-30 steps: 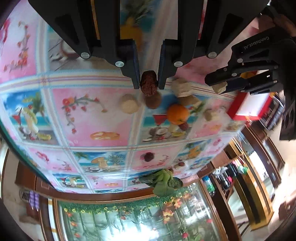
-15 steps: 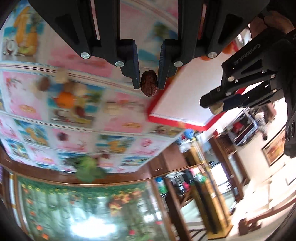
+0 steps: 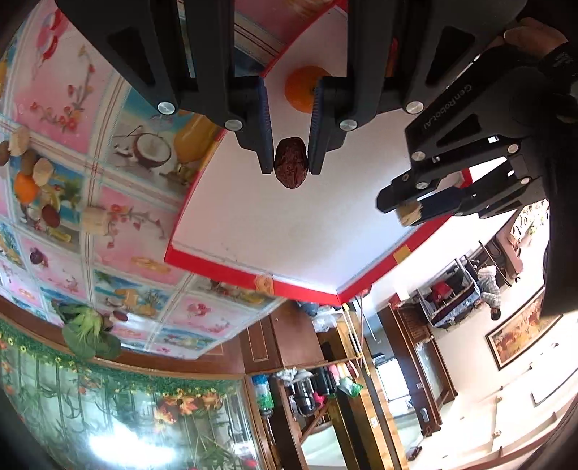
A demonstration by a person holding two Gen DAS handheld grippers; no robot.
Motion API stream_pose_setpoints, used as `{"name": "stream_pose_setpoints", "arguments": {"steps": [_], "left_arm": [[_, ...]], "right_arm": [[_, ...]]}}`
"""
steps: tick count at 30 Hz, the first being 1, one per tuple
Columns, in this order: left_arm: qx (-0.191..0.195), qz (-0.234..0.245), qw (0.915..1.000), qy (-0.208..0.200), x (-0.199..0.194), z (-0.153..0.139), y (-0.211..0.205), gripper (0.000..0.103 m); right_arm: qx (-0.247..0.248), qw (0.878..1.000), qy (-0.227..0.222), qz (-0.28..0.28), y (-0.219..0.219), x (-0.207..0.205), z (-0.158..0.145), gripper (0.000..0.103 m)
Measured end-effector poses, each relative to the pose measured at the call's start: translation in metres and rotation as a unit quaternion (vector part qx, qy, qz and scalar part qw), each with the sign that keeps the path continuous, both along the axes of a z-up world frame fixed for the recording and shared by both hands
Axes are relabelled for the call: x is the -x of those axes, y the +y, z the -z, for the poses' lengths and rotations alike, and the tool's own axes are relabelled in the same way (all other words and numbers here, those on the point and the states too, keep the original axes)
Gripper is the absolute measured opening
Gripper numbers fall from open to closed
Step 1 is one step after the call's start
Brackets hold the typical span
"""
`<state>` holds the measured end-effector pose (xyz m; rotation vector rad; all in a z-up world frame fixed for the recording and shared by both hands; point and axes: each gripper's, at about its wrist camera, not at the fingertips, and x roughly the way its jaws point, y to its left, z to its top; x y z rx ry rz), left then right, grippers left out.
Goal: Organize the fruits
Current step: 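Carry the date and cube into the tray and open both grippers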
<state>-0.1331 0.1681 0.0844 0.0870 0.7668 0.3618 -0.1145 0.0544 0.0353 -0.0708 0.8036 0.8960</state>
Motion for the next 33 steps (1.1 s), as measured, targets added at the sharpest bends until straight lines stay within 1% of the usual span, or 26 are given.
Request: {"name": "stream_pose_setpoints", "arguments": {"steps": [2,7,10,13,15,16,17,18,19,20,21,22,23,25,27,29,31,33], "left_arm": [[-0.001,-0.009,0.9999,0.009,0.003,0.008,0.009,0.030],[0.011,-0.035,0.9987,0.036,0.008,0.031,0.029,0.030],[0.019,-0.046,0.9975,0.050,0.010,0.042,0.035,0.030],[0.017,-0.052,0.9970,0.055,0.012,0.047,0.036,0.030],[0.013,-0.056,0.9965,0.061,0.013,0.051,0.035,0.031],[0.012,-0.057,0.9962,0.065,0.013,0.054,0.036,0.031],[0.013,-0.059,0.9959,0.068,0.014,0.055,0.036,0.031],[0.009,-0.062,0.9959,0.065,0.016,0.054,0.035,0.036],[0.004,-0.066,0.9956,0.066,0.015,0.054,0.034,0.047],[0.002,-0.068,0.9955,0.066,0.015,0.054,0.035,0.055],[0.000,-0.071,0.9952,0.067,0.016,0.053,0.034,0.072],[-0.003,-0.075,0.9951,0.064,0.016,0.053,0.034,0.081],[-0.006,-0.075,0.9954,0.059,0.018,0.051,0.033,0.082],[-0.009,-0.072,0.9957,0.058,0.018,0.050,0.028,0.082],[-0.005,-0.069,0.9959,0.059,0.018,0.050,0.025,0.082],[0.002,-0.062,0.9968,0.050,0.021,0.046,0.020,0.082],[0.004,-0.057,0.9974,0.044,0.020,0.043,0.013,0.086],[0.002,-0.048,0.9981,0.038,0.019,0.040,0.005,0.086]], "right_arm": [[0.007,1.000,0.009,-0.002,0.003,0.000,0.005,0.017],[0.014,1.000,0.025,0.001,0.001,0.002,0.015,0.018],[0.013,1.000,0.028,-0.002,-0.001,0.005,0.016,0.018],[0.014,0.999,0.029,-0.007,-0.001,0.007,0.015,0.018],[0.007,0.999,0.032,-0.012,-0.004,0.008,0.014,0.021],[0.001,0.999,0.033,-0.013,-0.006,0.008,0.013,0.028],[-0.003,0.999,0.032,-0.010,-0.009,0.007,0.013,0.033],[-0.013,0.999,0.032,-0.010,-0.013,0.008,0.011,0.035],[-0.024,0.999,0.032,-0.011,-0.018,0.009,0.010,0.037],[-0.029,0.999,0.030,-0.009,-0.021,0.009,0.009,0.037],[-0.035,0.999,0.025,-0.004,-0.026,0.010,0.007,0.038],[-0.041,0.999,0.020,0.002,-0.033,0.011,0.006,0.042],[-0.042,0.999,0.018,0.006,-0.037,0.010,0.005,0.044],[-0.053,0.998,0.012,0.025,-0.052,0.009,0.004,0.045],[-0.058,0.997,0.012,0.039,-0.065,0.005,0.004,0.045],[-0.062,0.996,0.013,0.058,-0.080,0.000,0.005,0.045],[-0.065,0.995,0.015,0.075,-0.097,-0.004,0.007,0.045],[-0.064,0.993,0.017,0.094,-0.114,-0.008,0.009,0.045]]}}
